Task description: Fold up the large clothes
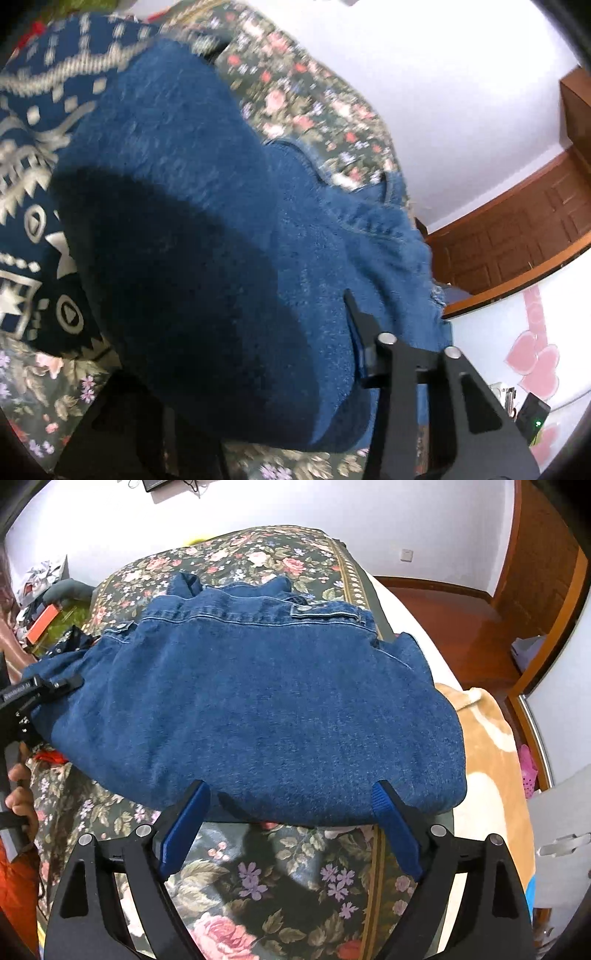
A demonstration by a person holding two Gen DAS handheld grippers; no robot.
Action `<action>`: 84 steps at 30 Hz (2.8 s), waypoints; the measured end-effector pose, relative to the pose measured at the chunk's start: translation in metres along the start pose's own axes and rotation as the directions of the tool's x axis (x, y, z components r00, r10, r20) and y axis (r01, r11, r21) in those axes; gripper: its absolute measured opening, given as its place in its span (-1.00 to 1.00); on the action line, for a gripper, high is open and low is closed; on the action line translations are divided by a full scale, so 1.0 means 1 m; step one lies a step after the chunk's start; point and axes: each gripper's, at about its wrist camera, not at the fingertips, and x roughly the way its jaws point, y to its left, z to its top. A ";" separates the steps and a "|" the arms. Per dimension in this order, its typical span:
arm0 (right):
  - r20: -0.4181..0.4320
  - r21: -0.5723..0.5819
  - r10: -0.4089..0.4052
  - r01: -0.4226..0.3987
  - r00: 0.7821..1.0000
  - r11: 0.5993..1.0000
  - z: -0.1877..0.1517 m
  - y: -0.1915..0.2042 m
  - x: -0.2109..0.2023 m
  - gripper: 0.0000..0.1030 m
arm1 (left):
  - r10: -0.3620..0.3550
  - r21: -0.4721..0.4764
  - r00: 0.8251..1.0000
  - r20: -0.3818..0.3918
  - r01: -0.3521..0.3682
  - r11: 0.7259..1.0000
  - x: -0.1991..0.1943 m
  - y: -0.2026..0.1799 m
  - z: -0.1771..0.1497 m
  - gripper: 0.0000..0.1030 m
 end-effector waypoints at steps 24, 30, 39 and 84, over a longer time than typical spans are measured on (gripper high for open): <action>0.037 -0.319 0.164 -0.144 0.986 0.937 0.000 0.135 -0.029 0.69 | -0.011 0.251 0.958 0.287 -0.065 0.966 -0.153 -0.061 -0.017 -0.41; -0.069 -0.262 0.196 -0.207 0.978 0.943 -0.009 0.134 0.008 0.69 | 0.001 0.337 0.968 0.252 -0.089 0.937 -0.136 -0.086 -0.028 -0.41; -0.057 -0.028 0.190 -0.191 0.980 0.981 -0.025 0.038 -0.017 0.69 | -0.079 0.533 0.993 0.088 0.020 0.846 -0.061 -0.181 -0.060 -0.42; 0.084 0.058 0.202 -0.208 0.976 0.977 -0.014 -0.016 -0.073 0.69 | 0.276 0.605 0.958 -0.079 -0.174 0.777 -0.043 -0.103 -0.124 0.88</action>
